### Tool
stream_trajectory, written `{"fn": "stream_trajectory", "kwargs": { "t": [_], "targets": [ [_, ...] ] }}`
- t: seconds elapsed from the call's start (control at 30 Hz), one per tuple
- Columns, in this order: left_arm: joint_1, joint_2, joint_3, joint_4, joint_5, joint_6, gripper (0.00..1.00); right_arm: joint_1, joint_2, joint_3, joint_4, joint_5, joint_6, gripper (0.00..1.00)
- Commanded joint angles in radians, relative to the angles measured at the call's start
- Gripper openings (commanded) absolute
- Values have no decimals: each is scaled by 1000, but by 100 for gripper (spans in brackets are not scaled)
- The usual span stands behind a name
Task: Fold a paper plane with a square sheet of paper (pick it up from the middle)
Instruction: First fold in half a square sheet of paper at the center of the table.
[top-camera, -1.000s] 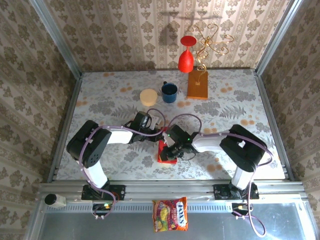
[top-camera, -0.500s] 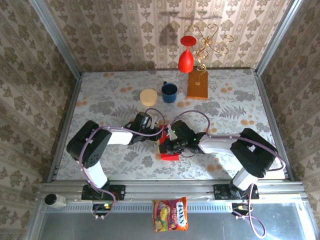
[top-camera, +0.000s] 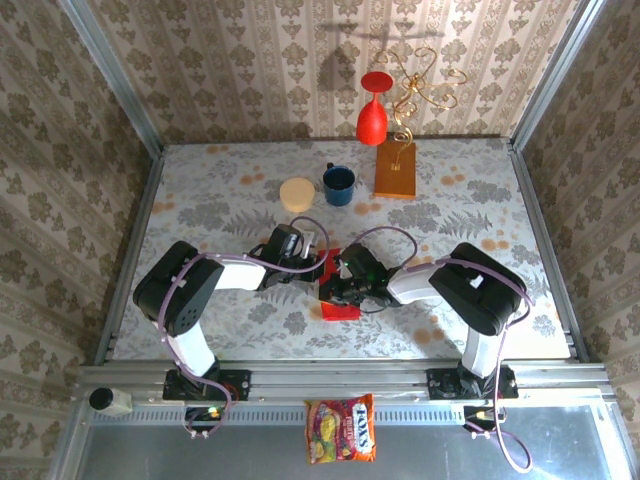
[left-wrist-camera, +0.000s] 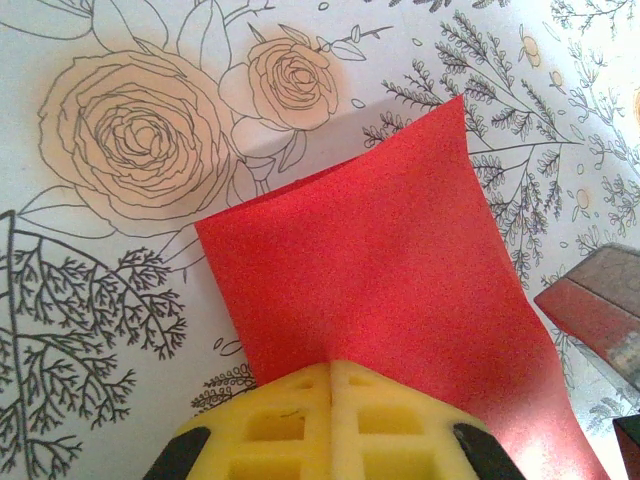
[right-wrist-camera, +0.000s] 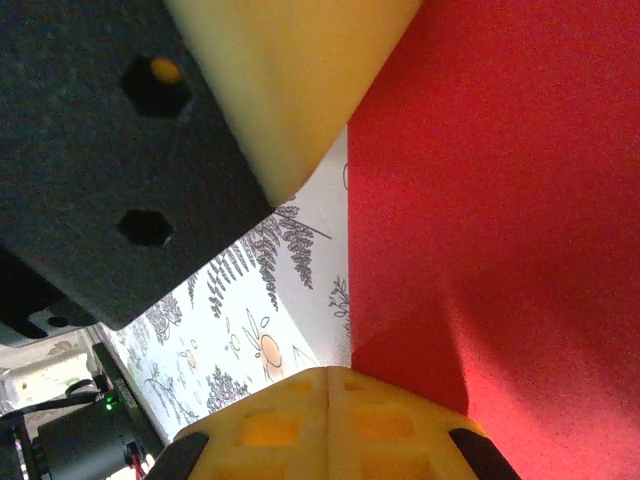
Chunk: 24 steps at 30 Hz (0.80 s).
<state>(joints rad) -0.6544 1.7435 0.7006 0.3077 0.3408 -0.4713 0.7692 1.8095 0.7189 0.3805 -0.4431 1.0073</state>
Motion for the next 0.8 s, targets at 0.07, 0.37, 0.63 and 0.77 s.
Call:
{"fn": "stream_trajectory", "kwargs": {
  "t": [0.07,0.37,0.63,0.77],
  "targets": [
    [7,69,-50,-159,-129,-5,0,8,36,14,-79,-60,-23,0],
    [7,84,-37,-171,-137,-5,0,46,-19,28,-248,-79,-142,0],
    [7,96,-35,-173,-143,-8,0,72,-37,-33,-264,-93,-158,0],
    [7,97,-35,-175,-147,-7,0,91,-55,-66,-273,-89,-160,0]
  ]
}}
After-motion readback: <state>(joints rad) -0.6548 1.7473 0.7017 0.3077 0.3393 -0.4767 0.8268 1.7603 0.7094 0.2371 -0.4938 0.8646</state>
